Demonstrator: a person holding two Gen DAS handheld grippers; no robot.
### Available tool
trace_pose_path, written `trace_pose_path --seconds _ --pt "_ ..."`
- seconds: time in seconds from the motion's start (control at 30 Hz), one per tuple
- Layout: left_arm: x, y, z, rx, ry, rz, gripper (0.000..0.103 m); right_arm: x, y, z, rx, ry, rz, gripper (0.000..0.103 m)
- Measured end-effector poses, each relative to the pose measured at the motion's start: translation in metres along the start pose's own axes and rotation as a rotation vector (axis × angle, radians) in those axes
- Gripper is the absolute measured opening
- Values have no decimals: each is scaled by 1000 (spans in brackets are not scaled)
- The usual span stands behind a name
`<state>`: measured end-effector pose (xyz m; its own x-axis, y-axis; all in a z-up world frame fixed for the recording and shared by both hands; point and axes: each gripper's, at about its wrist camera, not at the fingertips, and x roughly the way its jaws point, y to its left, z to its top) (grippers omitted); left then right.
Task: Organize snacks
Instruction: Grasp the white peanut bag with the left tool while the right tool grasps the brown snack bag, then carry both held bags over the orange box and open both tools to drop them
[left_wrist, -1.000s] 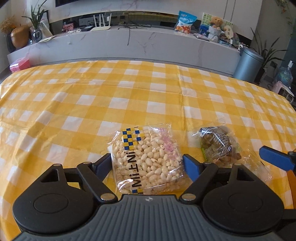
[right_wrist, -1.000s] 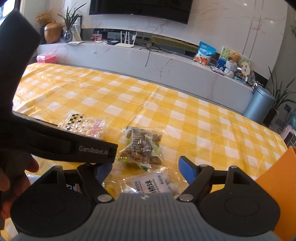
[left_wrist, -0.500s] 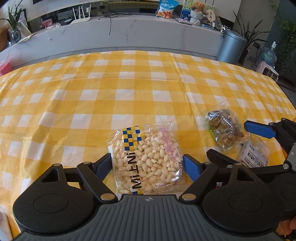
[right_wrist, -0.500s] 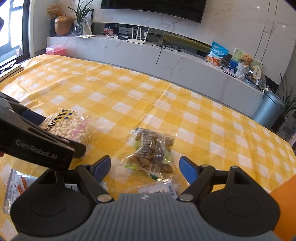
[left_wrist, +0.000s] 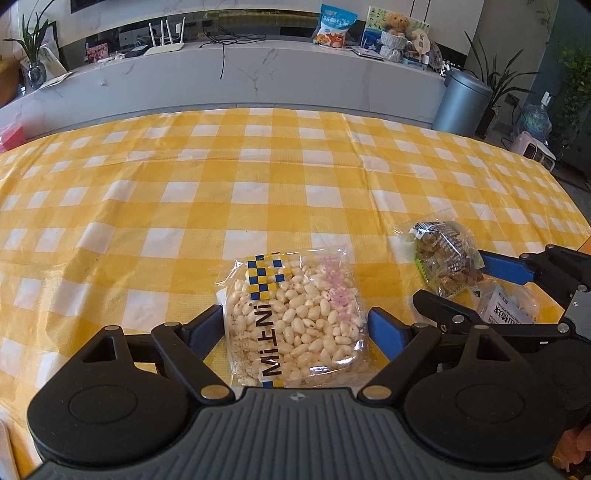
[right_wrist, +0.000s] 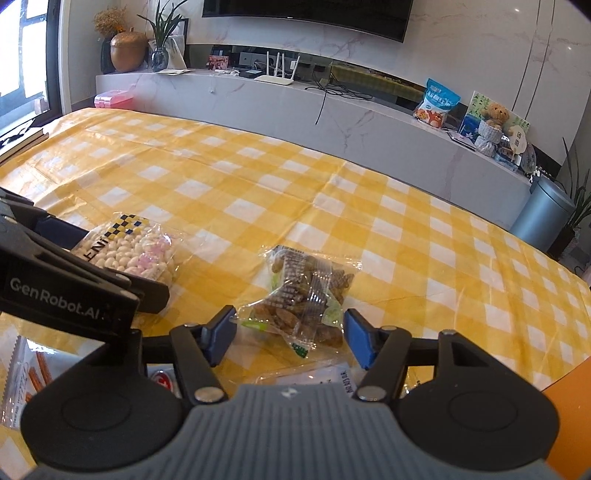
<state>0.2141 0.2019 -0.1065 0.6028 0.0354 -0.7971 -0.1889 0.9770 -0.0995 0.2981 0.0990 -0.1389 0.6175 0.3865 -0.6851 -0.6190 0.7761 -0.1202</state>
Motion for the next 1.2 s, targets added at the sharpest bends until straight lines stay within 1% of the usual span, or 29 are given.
trace_pose_path --seconds 0.17,0.23,0.33,0.4,0.47,0.5,0.53,0.57,0.6,0.7,0.77,0.87,1.0,1.2 --pt "-2 5 -2 -9 -9 -19 100 -1 -7 -2 46 -7 10 59" --pt "-2 4 -3 9 -12 -16 100 -2 -13 -1 96 -11 25 58" --pt "-1 -2 -4 35 -14 8 100 -4 -23 1 173 -17 35 53" --pt "1 -9 -6 67 -15 40 101 -6 -25 2 191 -24 31 51" --pt "3 -16 -9 100 -21 72 102 -10 -22 2 175 -37 19 49" --pt "3 -17 -8 86 -22 73 102 -13 -20 2 164 -49 10 47" --pt "2 -17 -9 84 -26 72 102 -16 -18 2 152 -61 -1 43" --pt "2 -18 -9 83 -31 70 101 -19 -16 2 140 -73 -11 42" --pt "1 -17 -10 77 -39 62 98 -21 -14 1 131 -83 -19 42" --pt "-1 -19 -13 75 -62 66 95 -28 -10 -1 113 -97 -23 41" --pt "-3 -19 -15 65 -73 68 94 -31 -8 -3 113 -108 -27 38" --pt "-5 -19 -17 53 -88 68 94 -40 -4 -4 97 -135 -40 37" --pt "-10 -18 -18 19 -108 48 94 -53 -1 -2 76 -175 -54 36" --pt "-26 -25 -21 13 -141 33 94 -65 -1 -8 91 -157 -50 36"
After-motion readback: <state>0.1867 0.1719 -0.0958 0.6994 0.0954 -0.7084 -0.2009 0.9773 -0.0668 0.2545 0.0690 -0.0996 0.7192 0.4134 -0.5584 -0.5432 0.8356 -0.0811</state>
